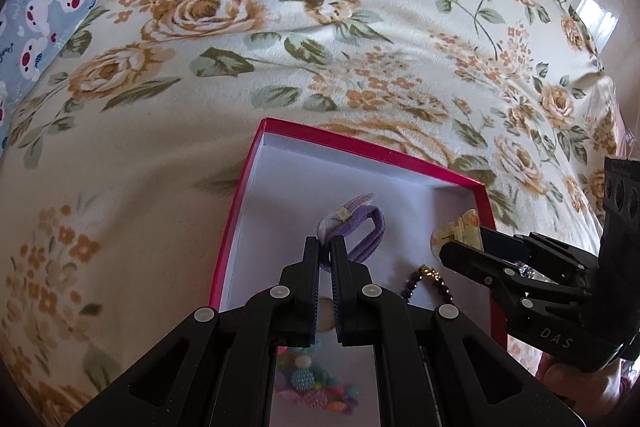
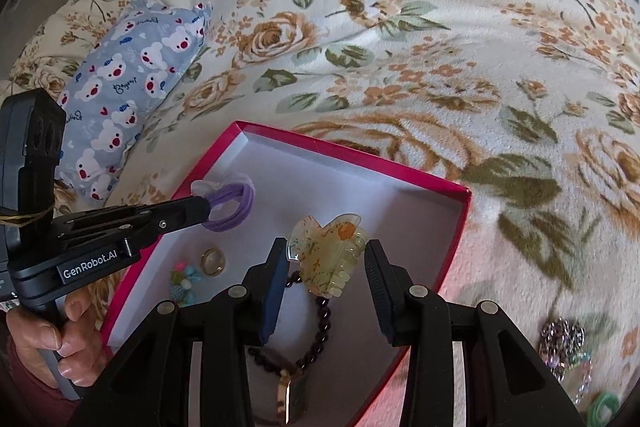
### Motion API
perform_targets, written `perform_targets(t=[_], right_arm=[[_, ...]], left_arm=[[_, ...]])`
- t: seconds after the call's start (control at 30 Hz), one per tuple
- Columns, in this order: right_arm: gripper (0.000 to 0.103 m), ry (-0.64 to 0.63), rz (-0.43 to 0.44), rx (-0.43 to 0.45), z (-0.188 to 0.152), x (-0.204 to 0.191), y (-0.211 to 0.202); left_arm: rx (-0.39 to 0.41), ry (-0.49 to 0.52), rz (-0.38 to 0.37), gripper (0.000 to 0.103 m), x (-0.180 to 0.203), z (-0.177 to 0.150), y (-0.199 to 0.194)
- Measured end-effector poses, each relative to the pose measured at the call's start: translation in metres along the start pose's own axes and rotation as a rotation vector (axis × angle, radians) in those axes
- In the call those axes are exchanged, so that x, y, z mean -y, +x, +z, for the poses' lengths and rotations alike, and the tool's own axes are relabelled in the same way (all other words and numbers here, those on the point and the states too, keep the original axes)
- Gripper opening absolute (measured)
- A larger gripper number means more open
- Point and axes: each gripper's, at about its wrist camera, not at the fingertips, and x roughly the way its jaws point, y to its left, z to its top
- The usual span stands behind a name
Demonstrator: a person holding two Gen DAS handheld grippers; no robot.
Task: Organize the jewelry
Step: 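Carry the hair tie with the left tool while the right tool carries the claw clip into the box, then open the left tool releasing the hair tie while the right tool releases the claw clip in the box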
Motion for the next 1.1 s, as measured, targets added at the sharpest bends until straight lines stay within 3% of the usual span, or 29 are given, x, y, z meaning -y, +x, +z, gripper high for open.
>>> perform_targets(t=[0.57, 0.67, 1.0, 1.1], right_arm=[[0.040, -0.012, -0.008, -0.034, -0.003, 0.002, 0.020], [0.041, -0.010, -0.005, -0.033, -0.002, 0.003, 0.020], [0.052, 0.014, -0.001, -0.014, -0.003, 0.004, 0.009], [0.056, 0.031, 0.009, -0.003, -0.005, 0.006, -0.002]], left_arm=[[-0.036, -0.025, 0.014, 0.007, -0.003, -0.001, 0.024], [-0.041, -0.032, 0.014, 0.015, -0.003, -0.001, 0.025], [-0.014, -0.028, 0.030, 0.024, -0.001, -0.005, 0.009], [0.010, -0.037, 0.032, 0.035, -0.002, -0.009, -0.006]])
